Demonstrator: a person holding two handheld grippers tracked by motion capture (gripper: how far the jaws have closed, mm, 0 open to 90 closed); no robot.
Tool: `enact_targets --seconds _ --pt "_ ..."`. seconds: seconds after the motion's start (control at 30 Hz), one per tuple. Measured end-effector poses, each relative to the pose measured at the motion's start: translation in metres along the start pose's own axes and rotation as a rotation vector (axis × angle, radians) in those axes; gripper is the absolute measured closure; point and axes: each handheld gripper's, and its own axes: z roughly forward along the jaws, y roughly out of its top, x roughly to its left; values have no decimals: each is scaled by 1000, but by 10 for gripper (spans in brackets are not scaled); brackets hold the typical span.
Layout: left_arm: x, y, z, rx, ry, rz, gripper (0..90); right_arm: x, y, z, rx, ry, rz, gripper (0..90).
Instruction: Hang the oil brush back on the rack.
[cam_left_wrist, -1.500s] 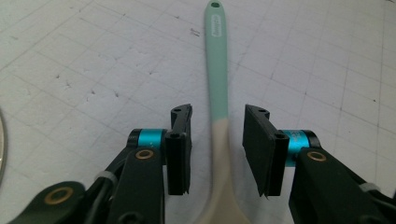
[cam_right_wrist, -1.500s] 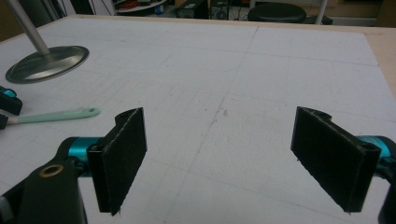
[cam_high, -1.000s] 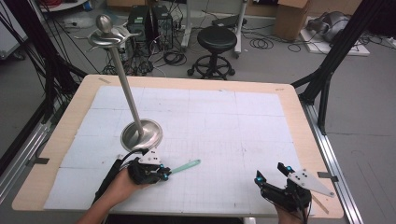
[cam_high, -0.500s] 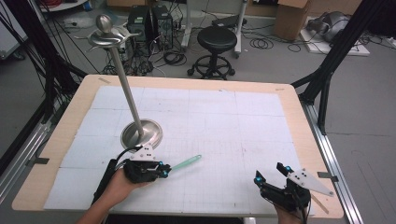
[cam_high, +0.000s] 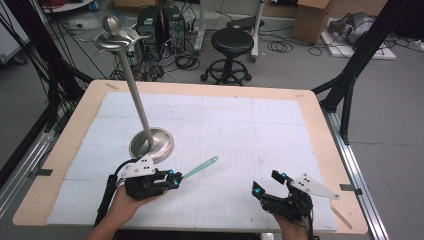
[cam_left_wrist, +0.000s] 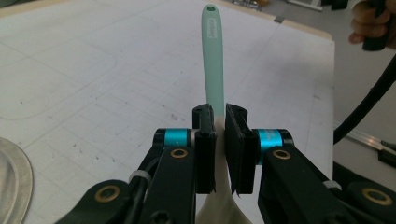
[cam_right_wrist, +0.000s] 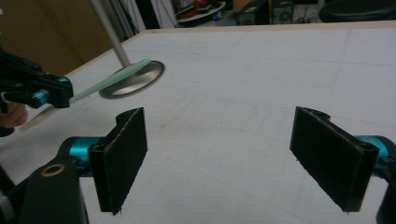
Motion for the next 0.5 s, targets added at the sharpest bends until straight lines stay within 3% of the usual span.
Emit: enact_targets --seconds 0.3,0.5 --pt "-2 6 -17 -97 32 10 821 33 12 34 27 133 -41 180" --pt "-5 9 -24 -136 22 16 821 55 22 60 45 219 -69 180"
